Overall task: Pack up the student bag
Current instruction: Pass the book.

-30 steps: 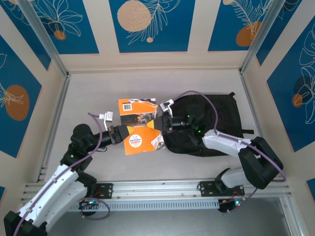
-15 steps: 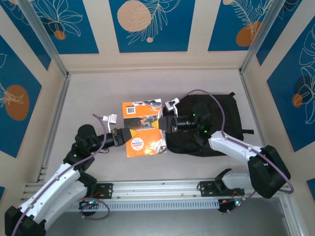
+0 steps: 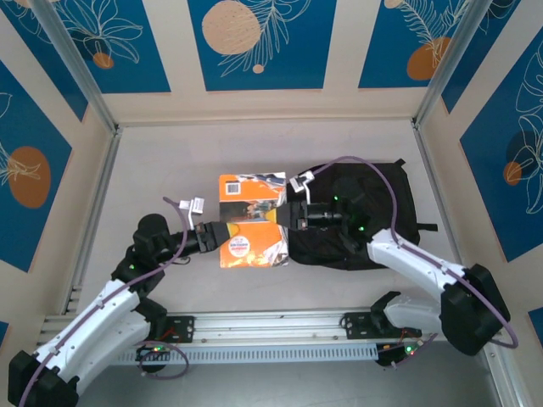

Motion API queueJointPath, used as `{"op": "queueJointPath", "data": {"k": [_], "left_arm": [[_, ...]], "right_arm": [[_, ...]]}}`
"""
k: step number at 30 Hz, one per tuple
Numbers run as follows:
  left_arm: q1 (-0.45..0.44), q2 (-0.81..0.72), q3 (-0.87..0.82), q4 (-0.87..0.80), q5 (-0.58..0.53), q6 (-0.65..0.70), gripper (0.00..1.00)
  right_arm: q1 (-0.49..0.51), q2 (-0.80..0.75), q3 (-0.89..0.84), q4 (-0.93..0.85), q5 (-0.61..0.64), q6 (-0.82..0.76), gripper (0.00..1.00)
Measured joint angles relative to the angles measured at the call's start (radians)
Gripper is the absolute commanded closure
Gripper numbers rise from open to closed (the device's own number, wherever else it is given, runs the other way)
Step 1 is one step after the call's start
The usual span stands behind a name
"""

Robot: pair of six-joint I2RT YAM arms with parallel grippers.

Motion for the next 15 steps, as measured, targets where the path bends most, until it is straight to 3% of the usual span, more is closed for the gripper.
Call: {"op": "queueJointPath", "data": {"k": [5, 10, 15], "left_arm": [[0.000, -0.002, -0.040, 0.015, -0.062, -0.060, 0.14], [-0.009, -0.012, -0.151, 0.089, -0.164, -0.202, 0.06], [-0.070, -0.074, -0.181, 0.124, -0.304, -0.281, 0.07]], "right_arm": [[0.056, -0.159, -0.111, -0.006, 0.309, 0.109, 1.00], [0.141, -0.278, -0.211, 0.021, 0.624, 0.232, 1.00], [0.197, -0.225, -0.211, 0.059, 0.809, 0.295, 1.00]]}}
